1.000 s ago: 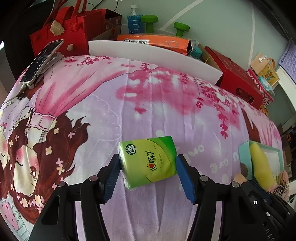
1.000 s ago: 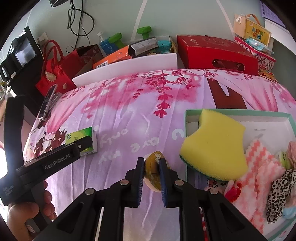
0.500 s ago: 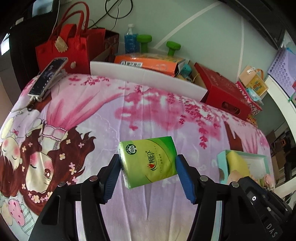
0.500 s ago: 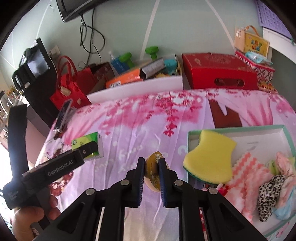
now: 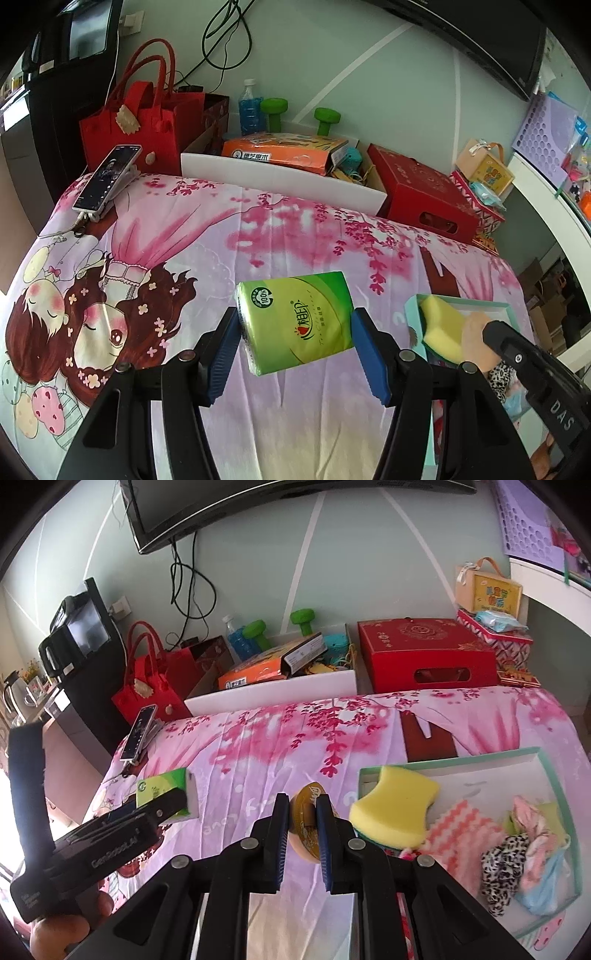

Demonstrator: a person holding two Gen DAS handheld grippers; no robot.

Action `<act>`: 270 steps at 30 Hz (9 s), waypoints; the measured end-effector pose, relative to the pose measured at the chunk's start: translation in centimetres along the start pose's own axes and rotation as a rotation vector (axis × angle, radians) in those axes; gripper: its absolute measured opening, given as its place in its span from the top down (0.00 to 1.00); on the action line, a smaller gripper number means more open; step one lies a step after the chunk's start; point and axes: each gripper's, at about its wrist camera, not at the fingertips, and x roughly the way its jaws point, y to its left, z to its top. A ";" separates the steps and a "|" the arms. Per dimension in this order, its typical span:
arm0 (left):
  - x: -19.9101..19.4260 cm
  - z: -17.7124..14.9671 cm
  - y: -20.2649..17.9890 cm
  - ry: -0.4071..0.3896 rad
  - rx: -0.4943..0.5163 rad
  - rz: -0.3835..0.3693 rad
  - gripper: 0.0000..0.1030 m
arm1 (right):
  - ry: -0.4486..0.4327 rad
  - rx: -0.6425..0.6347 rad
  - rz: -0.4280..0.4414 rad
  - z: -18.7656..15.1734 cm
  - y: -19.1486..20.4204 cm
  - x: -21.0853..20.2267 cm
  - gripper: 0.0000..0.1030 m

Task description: Organize soft objects

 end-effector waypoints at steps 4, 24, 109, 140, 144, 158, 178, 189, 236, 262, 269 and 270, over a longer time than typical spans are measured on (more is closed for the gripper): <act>-0.9 -0.2 -0.7 -0.013 0.020 -0.002 0.40 | -0.019 0.008 -0.011 -0.1 -0.7 -1.2 0.85; -0.1 -4.5 -13.9 0.085 0.331 -0.203 0.40 | -0.053 0.243 -0.224 -1.0 -12.9 -4.8 0.85; 5.5 -3.7 -6.8 0.194 0.081 0.099 0.02 | 0.180 0.237 -0.279 -3.0 -13.8 0.2 0.00; 1.3 -7.7 -5.4 0.171 0.176 0.307 0.02 | 0.262 0.009 -0.276 -6.7 -6.2 0.3 0.00; 0.9 -8.7 -4.6 0.191 0.179 0.319 0.02 | 0.270 -0.012 -0.276 -7.3 -5.4 0.2 0.00; 0.1 -10.6 -2.8 0.245 0.169 0.345 0.02 | 0.307 -0.041 -0.268 -9.5 -4.4 0.3 0.00; 1.0 -10.6 -1.4 0.299 0.140 0.366 0.02 | 0.319 -0.055 -0.275 -9.7 -4.6 0.8 0.00; 1.2 -10.6 -1.3 0.306 0.147 0.375 0.02 | 0.320 -0.035 -0.286 -9.7 -5.4 0.7 0.00; 1.6 -10.6 -1.3 0.315 0.166 0.371 0.02 | 0.332 -0.023 -0.286 -9.8 -5.7 0.9 0.00; 1.8 -10.6 -1.3 0.332 0.155 0.335 0.02 | 0.338 -0.027 -0.288 -9.9 -5.7 1.1 0.00; 1.7 -10.6 -1.4 0.324 0.153 0.338 0.02 | 0.337 -0.024 -0.290 -9.9 -5.7 1.1 0.00; 1.6 -10.6 -1.4 0.323 0.154 0.338 0.02 | 0.336 -0.024 -0.290 -10.0 -5.7 1.1 0.00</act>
